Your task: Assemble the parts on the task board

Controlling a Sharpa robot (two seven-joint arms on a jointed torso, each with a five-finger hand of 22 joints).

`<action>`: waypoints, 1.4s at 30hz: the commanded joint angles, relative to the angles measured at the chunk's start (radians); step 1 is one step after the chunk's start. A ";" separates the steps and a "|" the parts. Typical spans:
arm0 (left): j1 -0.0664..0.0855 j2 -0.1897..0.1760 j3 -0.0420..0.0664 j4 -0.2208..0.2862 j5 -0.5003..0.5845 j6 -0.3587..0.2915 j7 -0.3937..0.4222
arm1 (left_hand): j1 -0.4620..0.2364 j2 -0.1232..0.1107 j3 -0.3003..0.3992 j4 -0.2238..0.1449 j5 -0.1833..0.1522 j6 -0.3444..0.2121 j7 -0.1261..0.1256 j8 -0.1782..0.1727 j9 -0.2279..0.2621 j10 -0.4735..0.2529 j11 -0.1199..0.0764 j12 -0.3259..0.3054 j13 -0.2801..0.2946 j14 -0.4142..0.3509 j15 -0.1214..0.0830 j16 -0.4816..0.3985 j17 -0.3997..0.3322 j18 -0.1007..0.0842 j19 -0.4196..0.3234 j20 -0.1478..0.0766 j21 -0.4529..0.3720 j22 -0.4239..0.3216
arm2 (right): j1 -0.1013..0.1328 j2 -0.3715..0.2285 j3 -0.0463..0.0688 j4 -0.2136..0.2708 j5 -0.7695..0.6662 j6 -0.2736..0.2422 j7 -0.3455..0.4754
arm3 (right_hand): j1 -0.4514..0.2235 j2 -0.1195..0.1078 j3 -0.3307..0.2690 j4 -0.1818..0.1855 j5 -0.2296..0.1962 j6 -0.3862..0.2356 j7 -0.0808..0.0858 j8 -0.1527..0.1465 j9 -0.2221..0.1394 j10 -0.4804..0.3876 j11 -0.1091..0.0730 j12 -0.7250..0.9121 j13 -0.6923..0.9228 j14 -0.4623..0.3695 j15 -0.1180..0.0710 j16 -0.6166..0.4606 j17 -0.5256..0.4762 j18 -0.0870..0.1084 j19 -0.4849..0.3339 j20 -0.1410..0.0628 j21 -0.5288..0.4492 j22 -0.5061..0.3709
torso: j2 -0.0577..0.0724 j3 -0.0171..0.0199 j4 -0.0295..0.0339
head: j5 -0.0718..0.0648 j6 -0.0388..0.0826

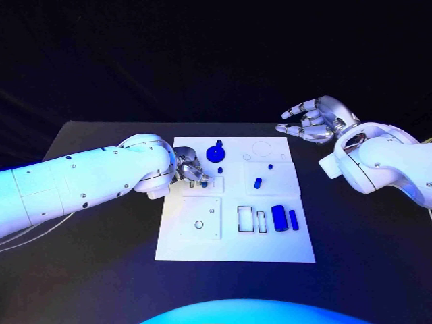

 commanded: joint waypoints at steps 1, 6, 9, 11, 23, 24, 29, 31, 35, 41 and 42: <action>-0.002 0.000 -0.001 0.000 0.006 0.019 0.002 | 0.000 -0.010 -0.014 0.004 -0.004 0.004 0.006 -0.005 0.002 0.002 0.002 0.003 0.001 0.104 -0.006 0.003 0.263 -0.017 0.000 -0.005 0.000 0.107 | -0.001 -0.001 0.000 0.002 -0.010 0.008 0.011 | -0.009 -0.002 0.003 0.003 0.005 -0.008 0.000 0.005 -0.002 0.000 -0.007 0.000 0.063 0.089 -0.008 -0.006 0.206 -0.014 0.105 -0.007 0.005 0.263 | 0.000 0.0000 -0.0003 | 0.002 0.001; -0.002 -0.008 0.004 0.008 0.005 0.015 0.003 | 0.005 -0.015 -0.044 0.021 -0.003 0.005 0.007 -0.009 0.006 0.002 0.003 0.003 0.002 0.104 -0.006 0.003 0.263 -0.016 0.000 -0.005 -0.001 0.106 | -0.001 -0.001 0.000 0.001 -0.010 0.008 0.012 | -0.011 -0.003 0.002 0.003 0.005 -0.008 0.000 0.005 -0.002 0.000 -0.007 0.001 0.064 0.089 -0.008 -0.007 0.206 -0.014 0.105 -0.007 0.005 0.263 | 0.001 -0.0006 -0.0009 | 0.002 0.003; -0.002 -0.017 0.014 0.018 0.008 0.012 0.004 | 0.007 -0.019 -0.064 0.034 -0.002 0.004 0.007 -0.011 0.008 -0.001 0.003 0.000 -0.001 0.104 -0.005 0.003 0.263 -0.016 -0.001 -0.005 -0.002 0.105 | -0.001 0.000 0.000 -0.001 -0.010 0.008 0.012 | -0.013 -0.003 0.002 0.004 0.005 -0.008 0.000 0.006 -0.002 -0.001 -0.007 0.000 0.063 0.089 -0.008 -0.007 0.206 -0.014 0.105 -0.007 0.005 0.263 | 0.000 -0.0011 -0.0009 | 0.001 0.003; -0.001 -0.023 0.022 0.024 0.012 0.011 0.004 | 0.009 -0.023 -0.084 0.046 -0.001 0.003 0.008 -0.013 0.011 -0.002 0.004 -0.001 -0.001 0.104 -0.005 0.003 0.263 -0.016 -0.001 -0.004 -0.002 0.105 | -0.001 0.000 0.000 -0.002 -0.010 0.008 0.012 | -0.016 -0.003 0.001 0.004 0.005 -0.010 0.000 0.006 -0.002 -0.001 -0.007 0.000 0.063 0.088 -0.008 -0.007 0.205 -0.014 0.105 -0.007 0.005 0.263 | 0.000 -0.0014 -0.0006 | 0.001 0.004; 0.014 -0.057 0.084 0.043 0.056 0.022 0.006 | 0.002 -0.021 -0.142 0.055 0.001 -0.018 0.014 -0.031 0.016 -0.023 0.009 -0.020 -0.023 0.104 -0.001 0.003 0.263 -0.012 -0.015 -0.002 -0.011 0.088 | -0.003 0.002 0.000 -0.014 -0.009 0.006 0.013 | -0.023 -0.004 -0.001 0.004 0.004 -0.013 0.000 0.006 -0.004 -0.001 -0.006 0.000 0.062 0.088 -0.008 -0.007 0.204 -0.014 0.105 -0.007 0.005 0.263 | 0.000 -0.0010 -0.0004 | 0.004 0.018; 0.018 -0.061 0.089 0.040 0.060 0.026 0.006 | 0.008 -0.017 -0.150 0.054 0.002 -0.026 0.018 -0.038 0.014 -0.028 0.012 -0.024 -0.027 0.104 0.001 0.003 0.263 -0.011 -0.019 0.000 -0.014 0.083 | -0.003 0.002 0.000 -0.015 -0.009 0.006 0.013 | -0.025 -0.004 -0.001 0.004 0.004 -0.014 0.001 0.006 -0.004 0.000 -0.006 0.001 0.063 0.088 -0.007 -0.007 0.205 -0.014 0.105 -0.007 0.005 0.263 | 0.000 -0.0006 -0.0004 | 0.005 0.019; 0.043 -0.066 0.101 -0.005 0.065 0.048 0.009 | 0.062 0.005 -0.178 0.053 0.009 -0.060 0.042 -0.103 -0.024 -0.062 0.034 -0.046 -0.054 0.104 0.020 0.003 0.263 -0.006 -0.036 0.013 -0.026 0.063 | -0.003 0.000 -0.001 -0.018 -0.009 0.006 0.013 | -0.025 -0.004 -0.001 0.004 0.004 -0.014 0.001 0.006 -0.004 0.000 -0.006 0.001 0.063 0.088 -0.007 -0.007 0.205 -0.014 0.105 -0.007 0.005 0.263 | -0.001 0.0001 0.0017 | 0.005 0.027; 0.052 -0.056 0.103 -0.045 0.056 0.060 0.010 | 0.088 0.014 -0.191 0.054 0.010 -0.081 0.060 -0.155 -0.066 -0.075 0.048 -0.051 -0.063 0.103 0.033 0.001 0.260 -0.003 -0.044 0.023 -0.032 0.053 | -0.003 0.000 -0.001 -0.020 -0.009 0.006 0.013 | -0.025 -0.004 -0.001 0.004 0.004 -0.014 0.001 0.006 -0.004 0.000 -0.006 0.001 0.063 0.088 -0.007 -0.007 0.205 -0.014 0.105 -0.007 0.005 0.263 | -0.001 -0.0001 0.0021 | 0.007 0.030; 0.059 -0.033 0.104 -0.107 0.037 0.076 0.013 | 0.097 0.018 -0.198 0.054 0.011 -0.082 0.065 -0.170 -0.082 -0.082 0.053 -0.056 -0.071 0.101 0.037 -0.002 0.256 -0.002 -0.048 0.028 -0.035 0.049 | -0.003 0.001 -0.001 -0.021 -0.009 0.007 0.013 | -0.025 -0.004 -0.001 0.004 0.004 -0.014 0.001 0.006 -0.004 0.000 -0.006 0.001 0.063 0.088 -0.007 -0.007 0.205 -0.014 0.105 -0.007 0.005 0.263 | 0.002 -0.0014 0.0012 | 0.008 0.033; 0.062 -0.002 0.103 -0.170 0.004 0.105 0.015 | 0.099 0.019 -0.201 0.054 0.010 -0.083 0.067 -0.176 -0.087 -0.085 0.055 -0.057 -0.073 0.101 0.039 -0.002 0.255 -0.002 -0.049 0.030 -0.036 0.048 | -0.003 0.002 -0.001 -0.022 -0.009 0.008 0.013 | -0.025 -0.004 -0.001 0.004 0.004 -0.014 0.001 0.006 -0.004 0.000 -0.006 0.001 0.063 0.088 -0.007 -0.007 0.205 -0.014 0.105 -0.007 0.005 0.263 | 0.003 -0.0013 -0.0016 | 0.013 0.032; 0.063 0.004 0.101 -0.182 -0.005 0.113 0.015 | 0.098 0.020 -0.203 0.055 0.010 -0.082 0.067 -0.177 -0.088 -0.085 0.056 -0.057 -0.073 0.101 0.040 -0.002 0.256 -0.002 -0.050 0.030 -0.036 0.047 | -0.003 0.002 -0.001 -0.022 -0.009 0.008 0.013 | -0.025 -0.004 -0.001 0.004 0.004 -0.014 0.001 0.006 -0.004 0.000 -0.006 0.001 0.063 0.088 -0.007 -0.007 0.205 -0.014 0.105 -0.007 0.005 0.263 | 0.004 -0.0015 -0.0017 | 0.013 0.032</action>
